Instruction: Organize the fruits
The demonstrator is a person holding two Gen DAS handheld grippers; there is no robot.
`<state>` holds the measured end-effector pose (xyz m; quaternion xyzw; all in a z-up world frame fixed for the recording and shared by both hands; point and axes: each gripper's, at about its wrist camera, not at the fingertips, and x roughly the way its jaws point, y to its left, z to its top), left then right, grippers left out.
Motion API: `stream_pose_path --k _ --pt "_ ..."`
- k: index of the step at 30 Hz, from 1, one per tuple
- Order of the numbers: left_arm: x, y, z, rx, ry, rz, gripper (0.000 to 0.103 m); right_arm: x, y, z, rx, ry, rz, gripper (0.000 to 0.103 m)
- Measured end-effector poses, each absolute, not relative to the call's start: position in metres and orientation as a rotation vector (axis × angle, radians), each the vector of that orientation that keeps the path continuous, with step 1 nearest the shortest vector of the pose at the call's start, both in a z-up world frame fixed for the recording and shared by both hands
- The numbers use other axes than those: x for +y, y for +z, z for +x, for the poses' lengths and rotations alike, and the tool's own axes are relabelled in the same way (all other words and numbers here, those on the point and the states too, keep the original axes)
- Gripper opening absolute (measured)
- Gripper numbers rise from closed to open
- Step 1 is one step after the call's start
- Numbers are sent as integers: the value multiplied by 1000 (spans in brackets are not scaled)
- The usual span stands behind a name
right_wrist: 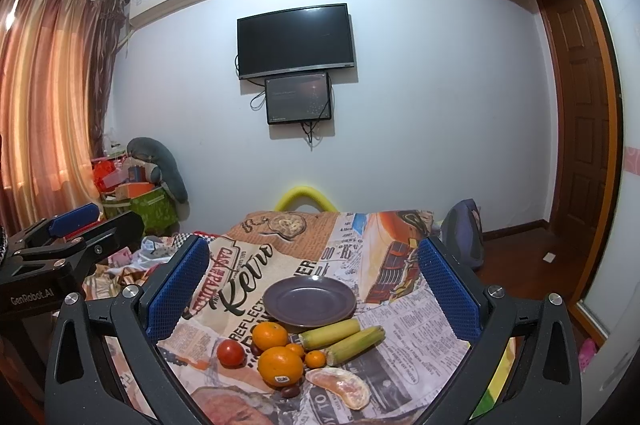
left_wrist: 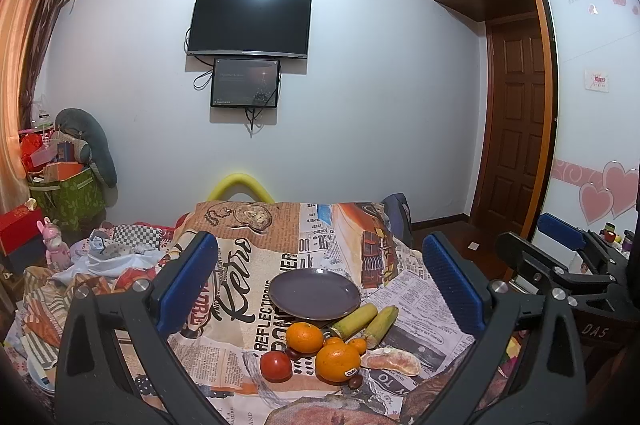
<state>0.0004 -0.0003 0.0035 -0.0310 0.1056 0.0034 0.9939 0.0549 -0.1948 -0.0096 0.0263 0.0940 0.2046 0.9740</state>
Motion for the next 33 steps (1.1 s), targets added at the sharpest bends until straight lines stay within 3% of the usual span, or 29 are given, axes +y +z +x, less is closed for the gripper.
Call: stream_pose_path --k 33 --pt "1 -1 3 213 -8 -81 103 -193 -11 50 198 419 65 103"
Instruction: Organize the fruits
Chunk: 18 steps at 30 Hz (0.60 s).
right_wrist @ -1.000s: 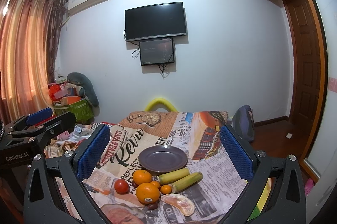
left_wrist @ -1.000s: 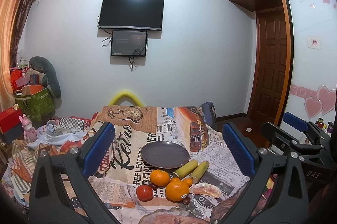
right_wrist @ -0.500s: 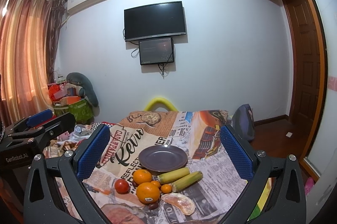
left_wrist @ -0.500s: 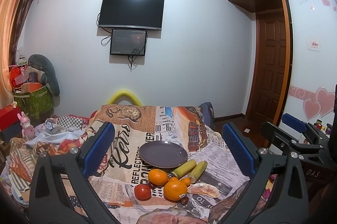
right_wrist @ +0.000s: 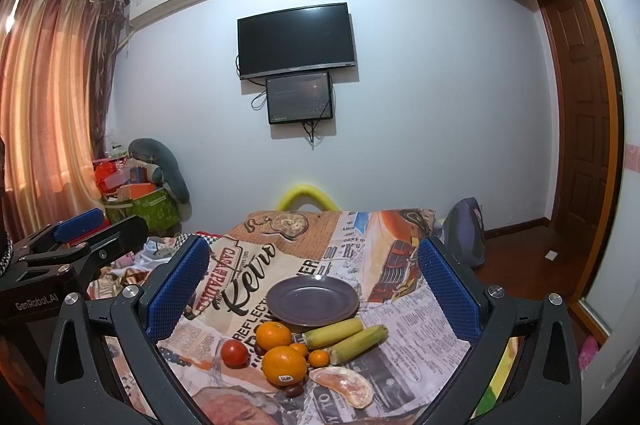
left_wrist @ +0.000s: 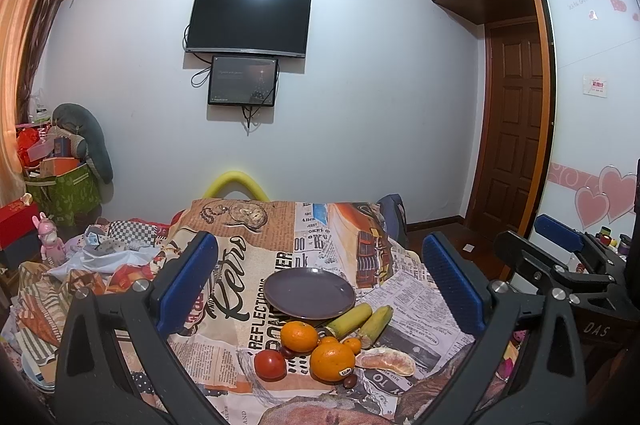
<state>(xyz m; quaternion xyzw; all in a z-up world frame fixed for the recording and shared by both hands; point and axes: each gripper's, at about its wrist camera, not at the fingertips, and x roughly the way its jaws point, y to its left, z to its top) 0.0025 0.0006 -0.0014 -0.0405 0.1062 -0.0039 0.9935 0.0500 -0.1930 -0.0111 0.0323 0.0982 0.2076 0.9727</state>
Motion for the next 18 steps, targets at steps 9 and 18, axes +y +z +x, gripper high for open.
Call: stream_pose_path --k 9,18 --pt "2 -2 3 213 -10 -85 103 -192 -11 51 198 414 62 103" --pt "5 -5 4 215 -10 -91 103 -192 -12 52 200 409 59 103"
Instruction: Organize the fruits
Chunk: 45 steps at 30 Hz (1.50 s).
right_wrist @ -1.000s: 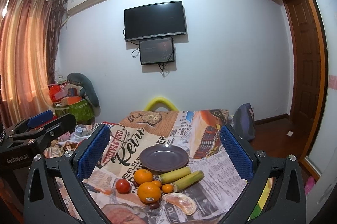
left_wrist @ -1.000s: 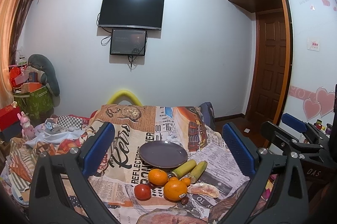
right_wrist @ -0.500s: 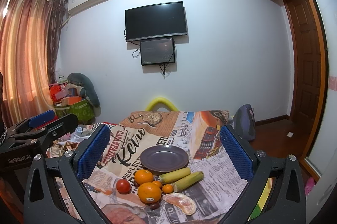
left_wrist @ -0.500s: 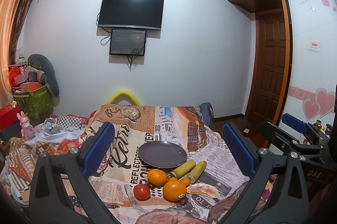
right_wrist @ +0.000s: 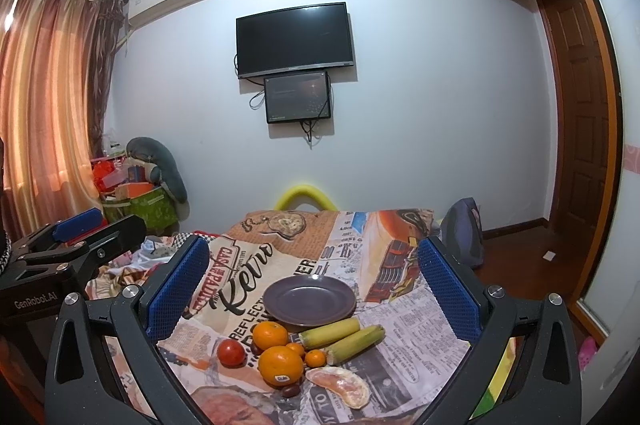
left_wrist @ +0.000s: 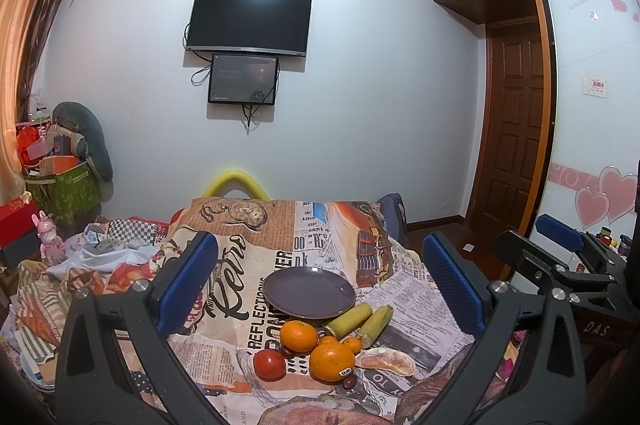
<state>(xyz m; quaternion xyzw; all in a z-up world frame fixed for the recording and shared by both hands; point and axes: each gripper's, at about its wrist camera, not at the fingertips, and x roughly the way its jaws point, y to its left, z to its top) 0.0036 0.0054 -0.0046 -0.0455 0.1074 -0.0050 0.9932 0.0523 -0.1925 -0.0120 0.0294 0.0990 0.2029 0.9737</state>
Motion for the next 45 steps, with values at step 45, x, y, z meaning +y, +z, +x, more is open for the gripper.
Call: stream_pose_path --k 45 --pt "76 -221 151 888 17 -155 73 -112 -195 176 877 634 -62 77"
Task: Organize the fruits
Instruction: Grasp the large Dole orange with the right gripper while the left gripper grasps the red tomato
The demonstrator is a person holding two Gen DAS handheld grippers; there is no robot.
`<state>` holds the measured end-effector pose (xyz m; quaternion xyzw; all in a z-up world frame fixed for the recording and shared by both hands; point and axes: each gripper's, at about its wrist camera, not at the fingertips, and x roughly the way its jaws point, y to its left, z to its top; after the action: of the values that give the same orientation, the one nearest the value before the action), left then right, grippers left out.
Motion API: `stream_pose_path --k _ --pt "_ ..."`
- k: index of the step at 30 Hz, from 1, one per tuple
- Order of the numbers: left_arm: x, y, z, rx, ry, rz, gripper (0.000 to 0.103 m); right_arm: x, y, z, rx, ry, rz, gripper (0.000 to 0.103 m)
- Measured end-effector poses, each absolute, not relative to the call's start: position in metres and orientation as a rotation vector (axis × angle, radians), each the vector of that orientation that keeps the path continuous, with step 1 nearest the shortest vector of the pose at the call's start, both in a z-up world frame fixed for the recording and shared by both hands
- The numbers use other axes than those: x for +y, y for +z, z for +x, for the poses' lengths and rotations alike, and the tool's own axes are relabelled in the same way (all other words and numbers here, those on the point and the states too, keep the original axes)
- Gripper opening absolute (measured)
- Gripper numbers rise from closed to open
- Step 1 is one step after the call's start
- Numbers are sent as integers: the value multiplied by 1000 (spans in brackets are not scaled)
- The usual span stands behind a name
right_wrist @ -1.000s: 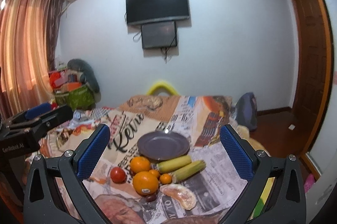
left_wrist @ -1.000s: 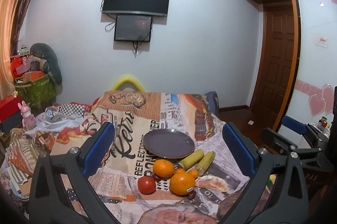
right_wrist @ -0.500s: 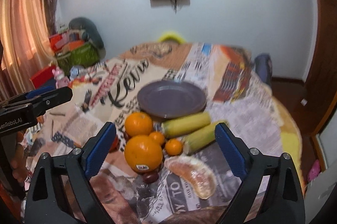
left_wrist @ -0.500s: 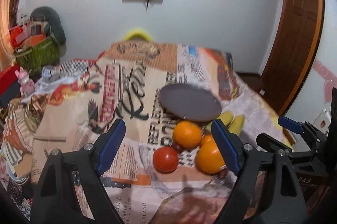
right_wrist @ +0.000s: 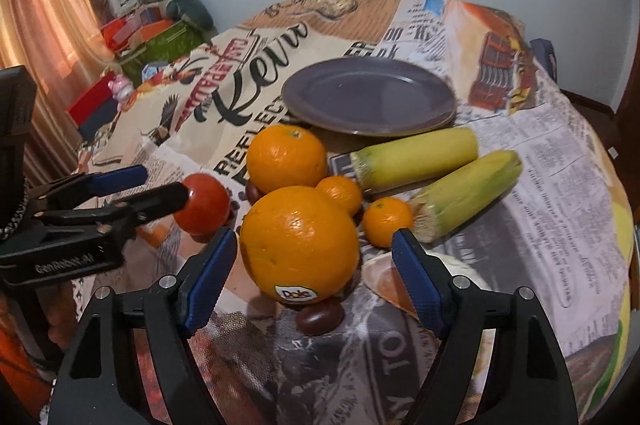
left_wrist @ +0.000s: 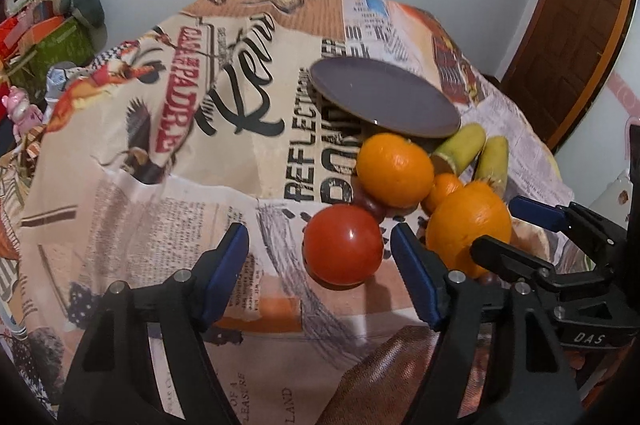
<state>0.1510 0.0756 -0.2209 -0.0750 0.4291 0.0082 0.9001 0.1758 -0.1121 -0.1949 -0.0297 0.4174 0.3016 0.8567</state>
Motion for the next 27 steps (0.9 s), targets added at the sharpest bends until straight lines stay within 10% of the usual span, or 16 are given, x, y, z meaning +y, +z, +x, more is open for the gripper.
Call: stream_pose_path --k 13,27 --pt "65 -243 169 938 -77 -165 48 -99 -214 183 940 679 -77 66" --pt "57 -216 160 880 -55 -100 46 -108 -200 178 921 649 -59 66"
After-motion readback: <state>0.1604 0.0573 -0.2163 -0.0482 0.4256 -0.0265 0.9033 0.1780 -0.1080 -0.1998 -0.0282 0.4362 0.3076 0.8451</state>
